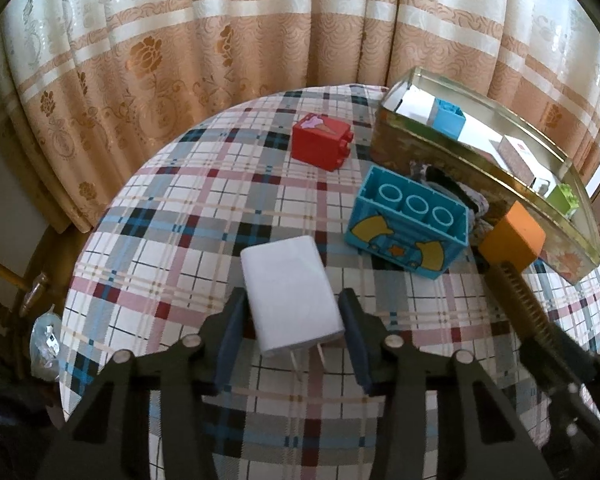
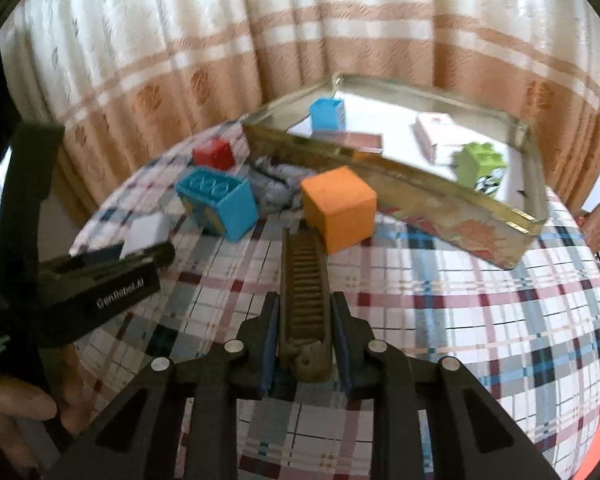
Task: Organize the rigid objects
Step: 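Grasp the white charger with the left gripper while the right gripper holds the comb bar, then carry the comb bar and charger over the tin tray with both grippers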
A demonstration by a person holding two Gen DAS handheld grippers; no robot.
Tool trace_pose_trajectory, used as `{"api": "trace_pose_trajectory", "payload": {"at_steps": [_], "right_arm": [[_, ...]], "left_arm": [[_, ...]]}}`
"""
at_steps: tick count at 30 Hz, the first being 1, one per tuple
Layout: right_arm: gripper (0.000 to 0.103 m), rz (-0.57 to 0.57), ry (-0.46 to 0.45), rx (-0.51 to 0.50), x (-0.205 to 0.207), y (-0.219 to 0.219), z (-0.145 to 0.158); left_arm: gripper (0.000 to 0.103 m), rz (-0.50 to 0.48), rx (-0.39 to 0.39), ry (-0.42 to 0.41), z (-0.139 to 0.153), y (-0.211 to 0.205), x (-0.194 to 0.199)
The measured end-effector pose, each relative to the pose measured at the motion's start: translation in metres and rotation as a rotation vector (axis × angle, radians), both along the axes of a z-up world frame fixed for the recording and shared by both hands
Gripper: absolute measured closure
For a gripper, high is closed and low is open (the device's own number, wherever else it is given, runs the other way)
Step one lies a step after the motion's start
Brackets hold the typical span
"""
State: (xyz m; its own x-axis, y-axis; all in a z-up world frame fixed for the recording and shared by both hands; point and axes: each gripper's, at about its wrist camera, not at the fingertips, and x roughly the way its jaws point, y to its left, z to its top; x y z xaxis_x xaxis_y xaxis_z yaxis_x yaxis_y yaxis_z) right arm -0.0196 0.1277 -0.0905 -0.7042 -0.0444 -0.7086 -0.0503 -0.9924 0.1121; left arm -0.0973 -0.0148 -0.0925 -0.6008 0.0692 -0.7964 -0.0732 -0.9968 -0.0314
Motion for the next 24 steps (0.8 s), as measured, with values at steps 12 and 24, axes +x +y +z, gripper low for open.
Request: {"api": "trace_pose_trajectory", "payload": {"at_steps": [12, 24], "right_arm": [[0.076, -0.082, 0.084, -0.036, 0.011, 0.012, 0.010], [0.076, -0.102, 0.182, -0.090, 0.034, 0.023, 0.032]], "left_arm": [[0.061, 0.031, 0.017, 0.025, 0.004, -0.007, 0.005], [0.062, 0.035, 0.116, 0.086, 0.017, -0.013, 0.030]]}}
